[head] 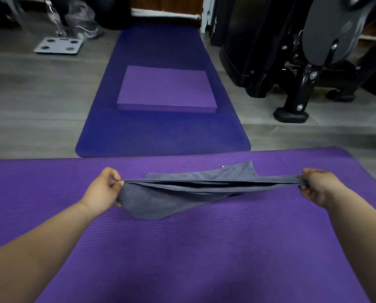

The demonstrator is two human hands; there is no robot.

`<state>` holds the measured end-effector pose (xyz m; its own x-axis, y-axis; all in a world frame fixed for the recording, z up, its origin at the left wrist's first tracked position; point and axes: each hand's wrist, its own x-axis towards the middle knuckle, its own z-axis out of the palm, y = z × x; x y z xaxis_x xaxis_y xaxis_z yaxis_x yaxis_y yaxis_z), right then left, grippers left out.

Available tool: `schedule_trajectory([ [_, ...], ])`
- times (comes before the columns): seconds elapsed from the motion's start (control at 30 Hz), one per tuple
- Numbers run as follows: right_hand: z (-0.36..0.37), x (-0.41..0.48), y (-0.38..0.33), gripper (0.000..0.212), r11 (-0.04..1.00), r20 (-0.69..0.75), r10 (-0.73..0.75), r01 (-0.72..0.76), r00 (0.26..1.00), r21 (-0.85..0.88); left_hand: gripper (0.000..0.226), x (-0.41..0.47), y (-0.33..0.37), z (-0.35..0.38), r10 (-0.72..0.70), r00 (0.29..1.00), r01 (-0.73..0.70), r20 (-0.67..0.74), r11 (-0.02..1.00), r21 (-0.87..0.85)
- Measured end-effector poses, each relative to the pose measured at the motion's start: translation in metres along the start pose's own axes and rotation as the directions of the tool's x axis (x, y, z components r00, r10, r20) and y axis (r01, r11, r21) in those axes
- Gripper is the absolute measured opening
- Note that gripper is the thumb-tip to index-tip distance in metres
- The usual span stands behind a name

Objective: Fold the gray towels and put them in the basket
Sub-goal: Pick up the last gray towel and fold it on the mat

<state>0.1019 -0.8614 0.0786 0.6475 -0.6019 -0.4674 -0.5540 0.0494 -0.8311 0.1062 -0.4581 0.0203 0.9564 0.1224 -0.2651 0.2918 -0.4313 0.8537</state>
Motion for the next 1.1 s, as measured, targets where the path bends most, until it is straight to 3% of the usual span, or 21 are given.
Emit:
schedule_trajectory([
  [0.07,0.002,-0.003,-0.005,0.036,1.0,-0.004,-0.009,0.009,1.0,-0.008,0.031,0.0,0.002,-0.009,-0.043,0.996,0.049,0.081,0.996,-0.078],
  [0.13,0.001,-0.006,-0.009,0.036,1.0,-0.015,-0.001,0.0,1.0,-0.011,0.033,0.001,-0.003,-0.018,-0.063,0.98,0.07,0.188,0.997,-0.031],
  [0.2,0.001,-0.008,-0.011,0.036,1.0,-0.022,0.011,-0.012,1.0,-0.024,0.033,0.0,-0.007,-0.025,-0.069,0.958,0.001,0.28,0.972,0.236],
  [0.27,0.004,-0.008,-0.015,0.035,0.999,-0.033,0.003,-0.004,0.999,-0.038,0.022,0.0,-0.002,-0.031,-0.106,0.94,-0.089,0.325,0.841,0.533],
  [0.33,0.01,-0.012,-0.026,0.027,0.997,-0.055,-0.082,0.082,0.995,-0.008,0.017,0.007,0.008,-0.039,-0.079,0.97,-0.102,0.23,0.724,0.682],
  [0.37,0.015,-0.014,-0.035,0.026,0.987,-0.08,-0.156,0.158,0.985,0.024,0.016,0.011,0.016,-0.043,-0.04,0.988,-0.067,0.15,0.76,0.647],
  [0.4,0.018,-0.016,-0.045,0.031,0.97,-0.107,-0.233,0.239,0.967,0.053,0.014,0.015,0.025,-0.047,-0.002,0.998,-0.03,0.062,0.859,0.511],
  [0.47,0.021,-0.023,-0.068,0.037,0.931,-0.12,-0.345,0.356,0.931,0.079,0.022,0.02,0.045,-0.052,-0.001,0.996,0.008,-0.093,0.997,0.078],
  [0.53,0.02,-0.031,-0.088,0.038,0.929,-0.079,-0.368,0.37,0.927,0.022,0.034,0.023,0.063,-0.06,-0.038,0.989,0.01,-0.14,0.98,-0.197],
  [0.6,0.02,-0.037,-0.108,0.037,0.926,-0.068,-0.376,0.377,0.924,-0.001,0.038,0.025,0.086,-0.073,-0.008,0.983,-0.051,-0.184,0.949,-0.312],
  [0.7,0.029,-0.044,-0.14,0.038,0.927,-0.035,-0.374,0.375,0.927,0.015,0.037,0.036,0.113,-0.098,-0.003,0.953,-0.128,-0.303,0.903,-0.411],
  [0.8,0.048,-0.048,-0.156,0.039,0.935,0.091,-0.355,0.351,0.93,0.058,0.038,0.051,0.129,-0.12,0.019,0.936,-0.162,-0.352,0.909,-0.383],
  [0.9,0.061,-0.049,-0.17,0.04,0.883,0.05,-0.454,0.442,0.89,0.157,0.038,0.056,0.137,-0.132,0.069,0.914,-0.236,-0.401,0.893,-0.384],
  [1.1,0.045,-0.047,-0.135,0.03,0.85,0.046,-0.495,0.472,0.868,0.232,0.044,0.027,0.098,-0.119,0.114,0.938,-0.236,-0.329,0.901,-0.363],
])
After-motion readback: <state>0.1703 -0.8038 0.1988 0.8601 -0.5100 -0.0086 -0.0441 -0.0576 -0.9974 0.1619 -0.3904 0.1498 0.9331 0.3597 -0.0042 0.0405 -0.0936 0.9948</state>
